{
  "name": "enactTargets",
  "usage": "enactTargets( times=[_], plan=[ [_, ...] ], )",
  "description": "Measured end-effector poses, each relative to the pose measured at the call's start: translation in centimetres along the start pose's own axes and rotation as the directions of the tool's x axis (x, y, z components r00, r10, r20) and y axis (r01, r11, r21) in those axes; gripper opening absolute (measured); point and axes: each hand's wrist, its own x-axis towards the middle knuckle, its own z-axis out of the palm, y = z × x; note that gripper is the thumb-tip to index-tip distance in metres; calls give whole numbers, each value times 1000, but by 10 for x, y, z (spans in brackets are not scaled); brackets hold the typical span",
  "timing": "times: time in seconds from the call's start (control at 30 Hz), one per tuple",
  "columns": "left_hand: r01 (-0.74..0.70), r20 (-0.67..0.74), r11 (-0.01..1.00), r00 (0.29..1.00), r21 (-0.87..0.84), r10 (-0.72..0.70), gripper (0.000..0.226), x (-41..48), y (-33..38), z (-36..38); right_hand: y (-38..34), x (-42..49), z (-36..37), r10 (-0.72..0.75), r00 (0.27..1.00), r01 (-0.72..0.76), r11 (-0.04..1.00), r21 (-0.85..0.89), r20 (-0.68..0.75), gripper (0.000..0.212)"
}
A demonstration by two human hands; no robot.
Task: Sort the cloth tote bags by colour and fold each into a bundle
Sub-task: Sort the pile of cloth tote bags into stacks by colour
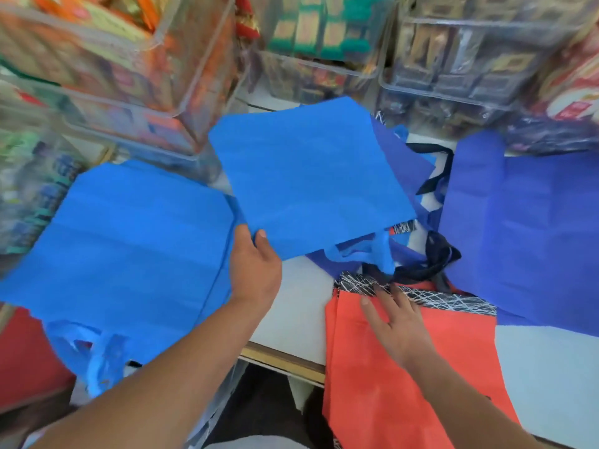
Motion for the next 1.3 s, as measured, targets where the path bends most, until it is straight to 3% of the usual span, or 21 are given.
enactTargets(
  times=[0.1, 0.2, 0.27, 0.33, 0.4, 0.5, 0.6, 0.67, 0.73, 0.77, 0.8, 0.87, 0.93, 1.0, 1.13, 1.2, 1.3],
  plan=[
    [114, 11, 992, 993, 58, -115, 25, -31, -29, -42, -8, 0, -3, 2, 1000, -1, 999, 48, -14, 69],
    [189, 57, 971, 978, 143, -199, 35, -46, -58, -68, -31, -8, -11, 8, 950, 46, 985, 165, -311, 50],
    [201, 99, 963, 970, 180, -222, 35, -47, -72, -82, -50, -15, -13, -72, 866, 135, 986, 93, -495, 36],
    [187, 132, 959, 967, 213, -218, 36, -42, -84, -97, -72, -16, -7, -186, 822, 230, 973, 16, -539, 41],
    [185, 124, 956, 968, 228, -217, 38, -32, -94, -117, -95, -13, 4, -233, 870, 278, 960, 41, -434, 43],
    [205, 65, 932, 970, 298, -234, 37, -4, -113, -161, -126, -13, 26, -203, 957, 229, 967, 111, -205, 47],
    [252, -57, 886, 967, 390, -250, 12, 45, -131, -218, -162, -19, 49, -182, 981, 188, 977, 98, -71, 54],
    [343, -122, 766, 935, 544, -333, 39, 74, -142, -246, -183, -23, 66, -109, 994, 105, 986, 133, 27, 60],
    [242, -39, 589, 941, 771, -335, 72, 83, -147, -255, -196, -24, 88, -34, 989, 5, 980, 201, 143, 70],
    [138, 64, 584, 948, 800, -312, 79, 81, -150, -250, -203, -26, 98, 1, 981, -50, 968, 245, 194, 77],
    [47, 175, 643, 945, 765, -277, 82, 76, -155, -241, -208, -27, 110, 24, 973, -96, 947, 306, 231, 83],
    [-36, 364, 798, 901, 602, -234, 81, 62, -163, -221, -218, -31, 128, 28, 966, -127, 918, 377, 257, 78],
    [-68, 466, 869, 863, 491, -195, 77, 48, -168, -210, -230, -33, 137, -9, 970, -89, 917, 388, 245, 61],
    [-133, 503, 862, 851, 489, -153, 72, 43, -170, -203, -246, -32, 140, -76, 961, -42, 911, 410, 267, 44],
    [-202, 544, 841, 830, 502, -125, 67, 38, -156, -191, -262, -29, 133, -122, 955, -6, 904, 427, 272, 57],
    [-261, 578, 829, 811, 495, -89, 63, 34, -143, -178, -258, -28, 116, -122, 970, 27, 912, 408, 210, 50],
    [-279, 628, 889, 778, 363, -13, 52, 19, -116, -142, -222, -26, 84, -121, 992, 96, 922, 374, 44, 36]
  ],
)
